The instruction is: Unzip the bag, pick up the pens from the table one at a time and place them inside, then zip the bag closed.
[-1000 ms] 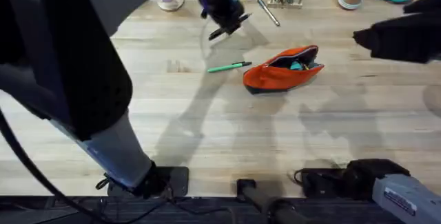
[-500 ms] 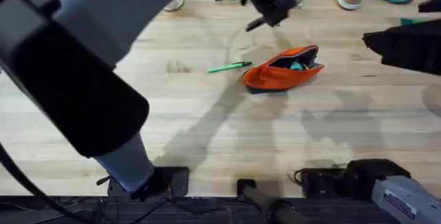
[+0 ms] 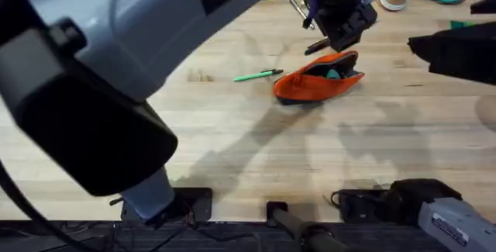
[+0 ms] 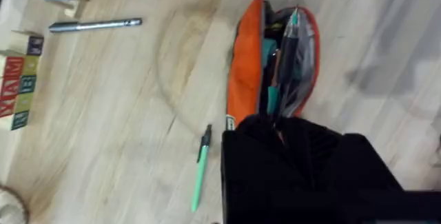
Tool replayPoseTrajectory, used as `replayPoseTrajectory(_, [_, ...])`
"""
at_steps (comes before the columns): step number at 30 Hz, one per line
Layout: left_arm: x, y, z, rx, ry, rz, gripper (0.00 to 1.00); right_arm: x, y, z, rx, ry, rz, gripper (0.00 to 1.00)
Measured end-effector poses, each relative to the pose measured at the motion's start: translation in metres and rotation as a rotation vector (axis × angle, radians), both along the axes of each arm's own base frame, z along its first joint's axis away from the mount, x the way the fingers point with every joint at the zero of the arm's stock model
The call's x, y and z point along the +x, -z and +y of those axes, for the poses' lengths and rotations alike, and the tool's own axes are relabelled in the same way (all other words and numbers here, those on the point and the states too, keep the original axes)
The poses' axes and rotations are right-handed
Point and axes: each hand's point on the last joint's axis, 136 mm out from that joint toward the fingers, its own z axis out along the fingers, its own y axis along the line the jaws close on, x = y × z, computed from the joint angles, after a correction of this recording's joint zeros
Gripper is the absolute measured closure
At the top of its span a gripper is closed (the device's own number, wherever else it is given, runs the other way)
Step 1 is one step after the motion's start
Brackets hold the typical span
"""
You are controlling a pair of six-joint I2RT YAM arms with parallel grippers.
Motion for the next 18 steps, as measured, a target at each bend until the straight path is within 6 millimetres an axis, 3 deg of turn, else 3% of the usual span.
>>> replayPoseTrajectory(6, [-0.001, 0.006, -0.009, -0.025, 0.007, 0.029, 0.958, 0.000, 0.000, 0.000, 0.000, 0.000, 0.000, 0.004])
replayPoseTrajectory(18, [0.002, 0.064, -0.026, 0.028, 0.026, 0.127, 0.958, 0.000, 0.000, 0.000, 0.000, 0.000, 0.000, 0.004])
